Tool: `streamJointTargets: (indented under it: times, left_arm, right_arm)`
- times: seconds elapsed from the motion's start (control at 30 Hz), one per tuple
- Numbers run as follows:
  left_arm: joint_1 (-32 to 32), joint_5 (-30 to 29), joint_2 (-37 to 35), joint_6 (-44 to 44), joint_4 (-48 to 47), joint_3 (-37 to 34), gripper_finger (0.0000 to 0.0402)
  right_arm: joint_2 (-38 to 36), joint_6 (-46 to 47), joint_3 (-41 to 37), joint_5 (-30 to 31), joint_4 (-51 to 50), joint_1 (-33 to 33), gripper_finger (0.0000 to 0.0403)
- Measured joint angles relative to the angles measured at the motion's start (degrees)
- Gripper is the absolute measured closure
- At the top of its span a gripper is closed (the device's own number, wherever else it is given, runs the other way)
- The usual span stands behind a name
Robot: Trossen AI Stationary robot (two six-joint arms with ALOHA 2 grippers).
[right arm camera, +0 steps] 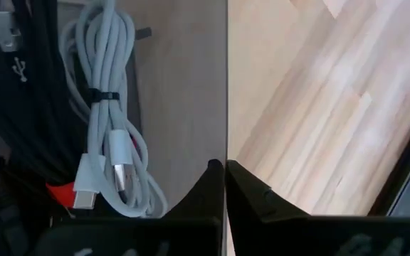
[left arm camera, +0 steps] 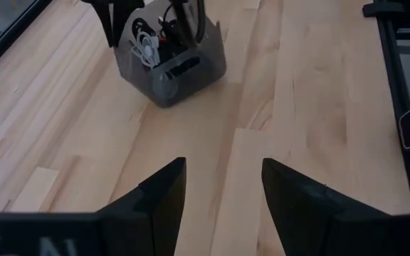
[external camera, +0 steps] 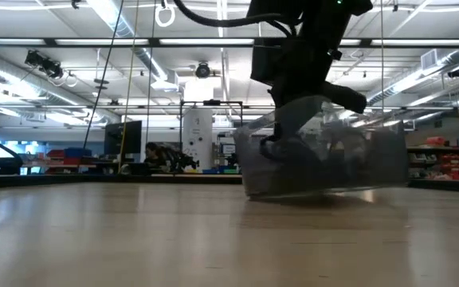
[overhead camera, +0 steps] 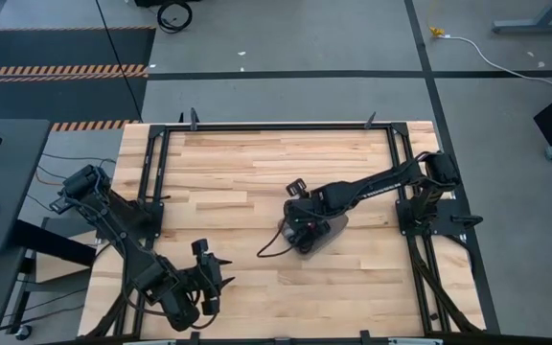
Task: Pick and place USB-C Cables
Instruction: Adjust the black bin on the table
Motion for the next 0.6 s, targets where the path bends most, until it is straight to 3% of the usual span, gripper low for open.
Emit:
streamJointTargets:
  times: [0.37, 0.6]
  left_arm:
    - [0.01, -0.92, 0.0, 0.0, -0.33, 0.0, 0.021]
    - [-0.01, -0.91, 0.0, -0.2, -0.32, 0.0, 0.021]
  right_arm:
    - [0.07, 24.54, 3.57, -4.19, -1.7, -0.82, 0.0395]
    - [0.07, 30.77, 3.96, -4.0, -2.53, -2.32, 0.0395]
